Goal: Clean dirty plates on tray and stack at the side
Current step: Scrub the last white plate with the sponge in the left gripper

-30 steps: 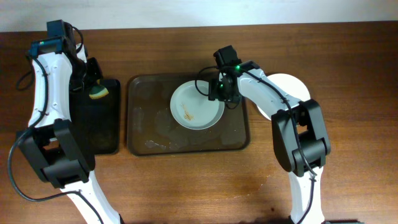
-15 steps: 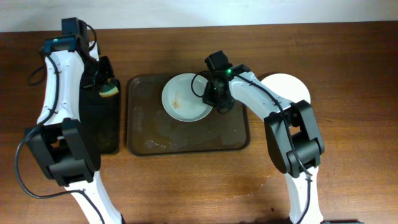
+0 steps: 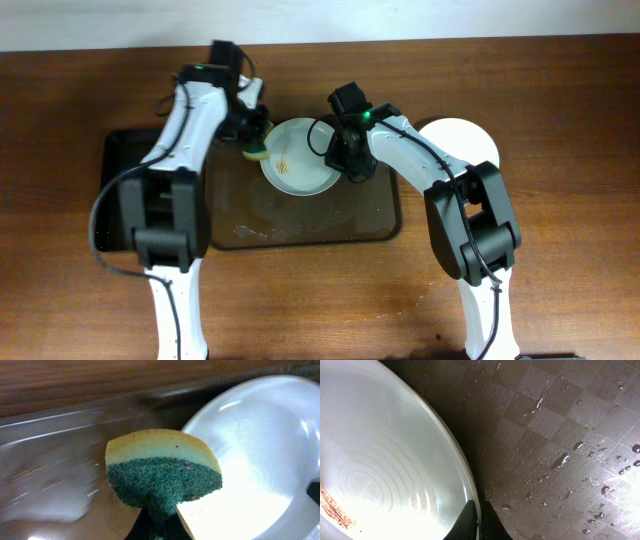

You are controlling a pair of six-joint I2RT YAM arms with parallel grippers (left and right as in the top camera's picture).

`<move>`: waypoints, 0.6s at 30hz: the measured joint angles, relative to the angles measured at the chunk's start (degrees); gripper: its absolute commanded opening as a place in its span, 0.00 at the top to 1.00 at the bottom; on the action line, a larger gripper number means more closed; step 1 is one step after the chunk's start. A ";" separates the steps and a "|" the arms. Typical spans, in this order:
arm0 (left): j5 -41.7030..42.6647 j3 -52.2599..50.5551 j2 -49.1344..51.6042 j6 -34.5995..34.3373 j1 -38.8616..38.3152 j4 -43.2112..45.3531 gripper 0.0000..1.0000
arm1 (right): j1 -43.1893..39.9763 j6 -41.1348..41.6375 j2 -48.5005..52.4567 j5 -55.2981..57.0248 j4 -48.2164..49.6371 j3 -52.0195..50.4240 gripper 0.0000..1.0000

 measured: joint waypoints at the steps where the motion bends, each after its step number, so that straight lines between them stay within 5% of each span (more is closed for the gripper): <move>1: 0.46 -0.02 1.75 0.42 -1.27 0.17 1.00 | 0.00 0.00 0.00 0.00 0.02 0.00 0.96; 18: 2.89 0.15 4.26 0.59 -8.76 -3.58 0.99 | -0.04 0.00 0.00 0.02 0.37 0.00 0.96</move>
